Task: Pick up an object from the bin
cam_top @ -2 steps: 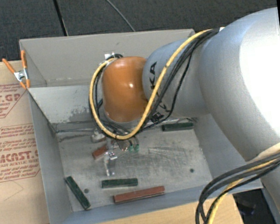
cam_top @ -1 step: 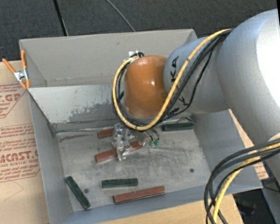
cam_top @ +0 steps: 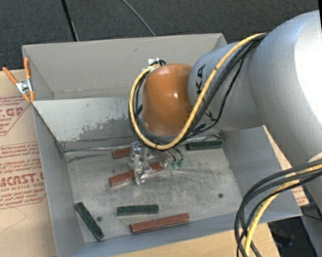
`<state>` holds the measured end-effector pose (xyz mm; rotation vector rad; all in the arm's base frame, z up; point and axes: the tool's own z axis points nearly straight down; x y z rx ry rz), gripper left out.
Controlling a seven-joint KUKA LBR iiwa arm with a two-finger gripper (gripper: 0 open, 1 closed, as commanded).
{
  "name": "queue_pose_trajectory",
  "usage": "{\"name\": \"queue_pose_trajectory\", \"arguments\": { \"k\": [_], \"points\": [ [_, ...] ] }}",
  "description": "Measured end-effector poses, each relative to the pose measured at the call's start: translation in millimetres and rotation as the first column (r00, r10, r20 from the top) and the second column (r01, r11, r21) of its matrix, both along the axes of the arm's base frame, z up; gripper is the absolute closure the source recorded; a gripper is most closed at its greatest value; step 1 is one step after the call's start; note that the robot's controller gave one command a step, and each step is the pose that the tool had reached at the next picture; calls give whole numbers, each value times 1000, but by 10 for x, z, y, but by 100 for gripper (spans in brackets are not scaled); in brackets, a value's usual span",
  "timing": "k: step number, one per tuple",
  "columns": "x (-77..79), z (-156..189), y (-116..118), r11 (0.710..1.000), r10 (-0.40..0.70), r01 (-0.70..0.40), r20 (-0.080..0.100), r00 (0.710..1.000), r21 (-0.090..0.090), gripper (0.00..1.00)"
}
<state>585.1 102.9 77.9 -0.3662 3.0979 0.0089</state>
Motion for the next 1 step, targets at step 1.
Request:
{"name": "queue_pose_trajectory", "arguments": {
  "k": [1],
  "points": [
    [-43,1362,53,998,60,-60,-18,998,-7,100]
  ]
}}
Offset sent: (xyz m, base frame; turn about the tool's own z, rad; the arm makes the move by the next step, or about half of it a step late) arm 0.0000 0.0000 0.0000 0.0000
